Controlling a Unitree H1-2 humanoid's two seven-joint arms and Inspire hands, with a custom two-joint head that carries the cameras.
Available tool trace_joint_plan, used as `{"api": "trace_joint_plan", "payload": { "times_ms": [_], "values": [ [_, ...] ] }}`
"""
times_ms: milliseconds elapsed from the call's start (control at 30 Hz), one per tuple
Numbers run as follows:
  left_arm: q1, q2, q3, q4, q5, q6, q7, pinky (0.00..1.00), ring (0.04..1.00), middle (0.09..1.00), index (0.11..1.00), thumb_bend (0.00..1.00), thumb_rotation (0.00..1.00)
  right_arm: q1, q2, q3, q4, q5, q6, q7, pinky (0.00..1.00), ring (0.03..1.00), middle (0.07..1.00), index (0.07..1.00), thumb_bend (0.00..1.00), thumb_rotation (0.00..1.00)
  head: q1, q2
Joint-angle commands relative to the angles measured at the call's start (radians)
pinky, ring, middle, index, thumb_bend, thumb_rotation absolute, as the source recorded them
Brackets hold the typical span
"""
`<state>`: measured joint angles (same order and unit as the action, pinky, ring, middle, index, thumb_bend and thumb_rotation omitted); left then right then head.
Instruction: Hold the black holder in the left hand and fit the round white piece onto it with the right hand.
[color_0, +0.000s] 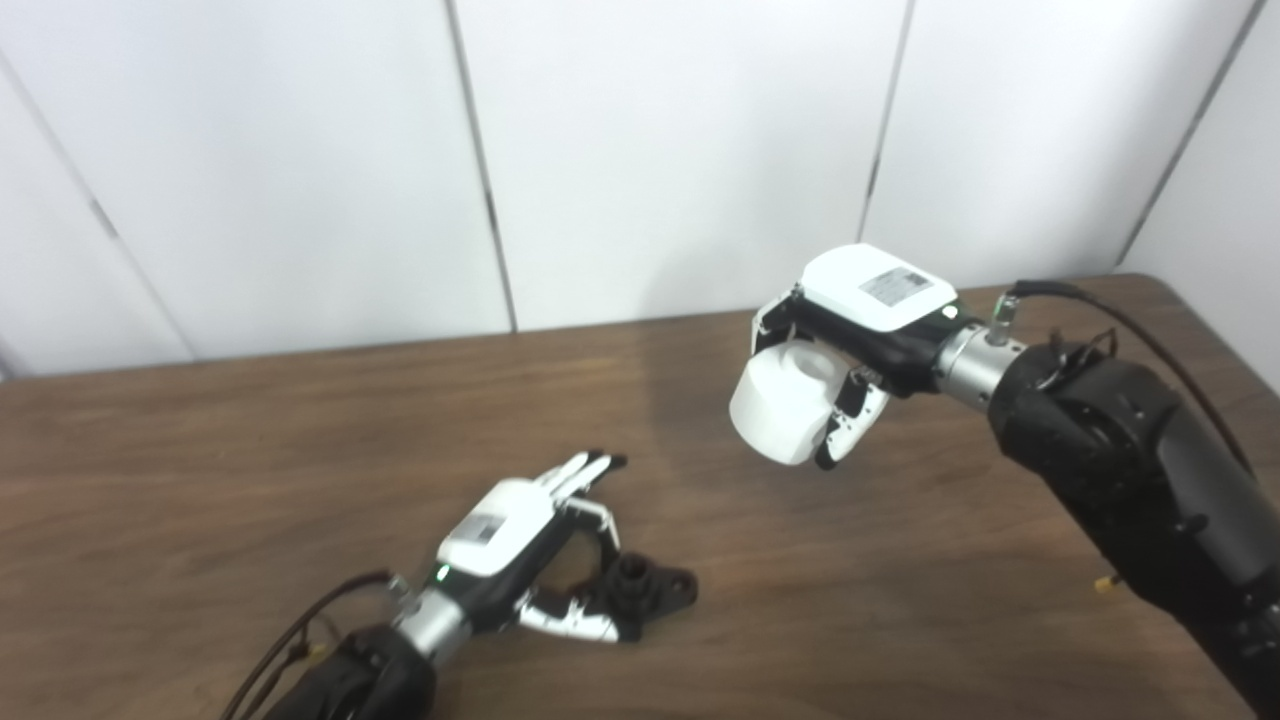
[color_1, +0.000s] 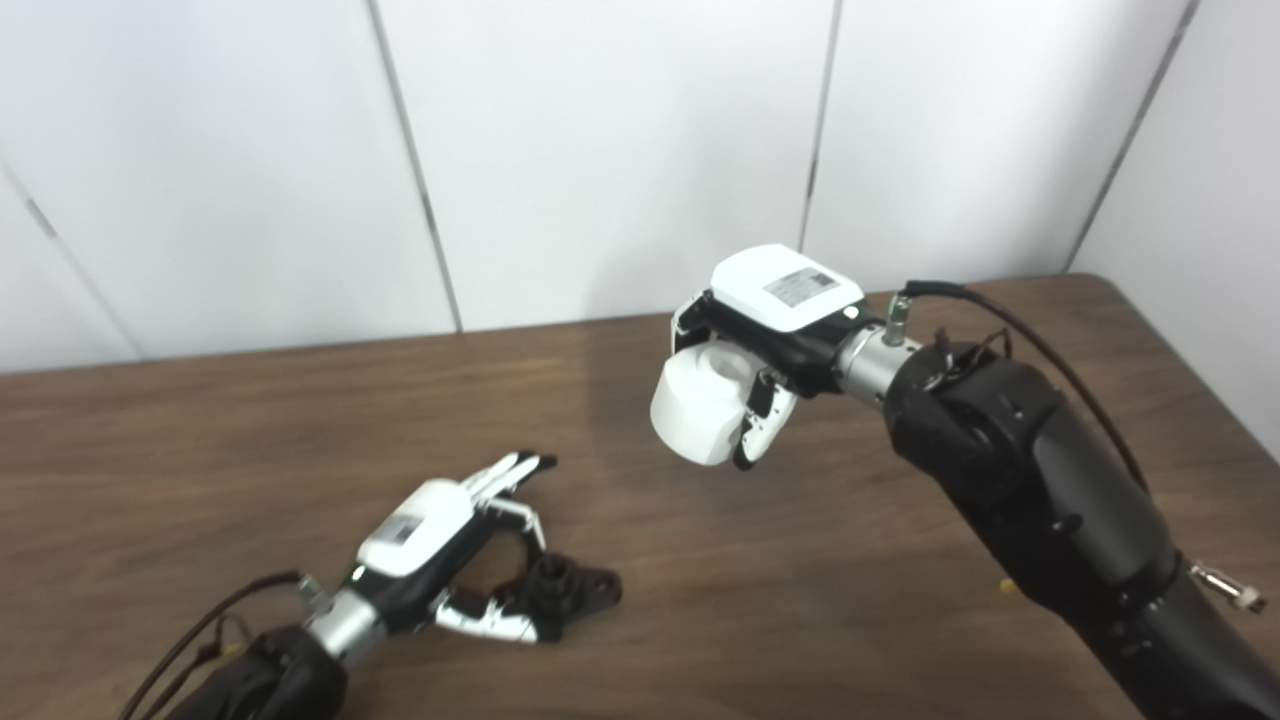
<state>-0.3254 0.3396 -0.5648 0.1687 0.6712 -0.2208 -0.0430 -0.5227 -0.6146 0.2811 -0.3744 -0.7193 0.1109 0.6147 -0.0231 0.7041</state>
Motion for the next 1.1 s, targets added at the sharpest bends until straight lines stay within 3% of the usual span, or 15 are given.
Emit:
{"api": "trace_joint_plan", "payload": {
  "times_ms": [0,200,367,500,833,1067],
  "values": [
    [0.034,-0.019,-0.072,0.064,0.095,0.056,-0.105,0.96,1.0,0.982,0.49,0.52,0.07,-0.032,-0.017,-0.007,-0.047,-0.001,-0.031,0.007,0.81,0.471,0.412,0.51,0.52,0.0,0.019,0.01],
    [0.011,-0.04,-0.09,0.073,0.104,0.102,-0.118,0.96,1.0,0.993,0.491,0.52,0.07,-0.016,0.001,0.011,-0.073,-0.01,-0.081,0.03,0.87,0.467,0.404,0.509,0.52,0.0,0.07,0.036],
    [0.004,-0.047,-0.094,0.085,0.097,0.098,-0.107,0.96,1.0,0.997,0.491,0.52,0.07,-0.006,0.029,0.025,-0.087,-0.013,-0.108,0.047,0.89,0.453,0.393,0.508,0.52,0.0,0.073,0.039],
    [-0.001,-0.051,-0.097,0.087,0.099,0.104,-0.11,0.97,1.0,0.996,0.49,0.52,0.07,-0.007,0.063,0.04,-0.078,-0.009,-0.11,0.055,0.83,0.448,0.4,0.513,0.52,0.0,0.073,0.043],
    [0.001,-0.061,-0.097,0.081,0.099,0.108,-0.108,0.98,1.0,0.995,0.489,0.52,0.07,-0.012,0.127,0.077,-0.05,-0.048,-0.12,0.071,0.88,0.443,0.475,0.513,0.52,0.0,0.075,0.054],
    [0.003,-0.064,-0.099,0.077,0.099,0.108,-0.103,0.97,1.0,0.994,0.488,0.52,0.07,-0.015,0.155,0.093,-0.027,-0.067,-0.121,0.09,0.91,0.505,0.453,0.487,0.52,0.0,0.081,0.06]
  ]
}}
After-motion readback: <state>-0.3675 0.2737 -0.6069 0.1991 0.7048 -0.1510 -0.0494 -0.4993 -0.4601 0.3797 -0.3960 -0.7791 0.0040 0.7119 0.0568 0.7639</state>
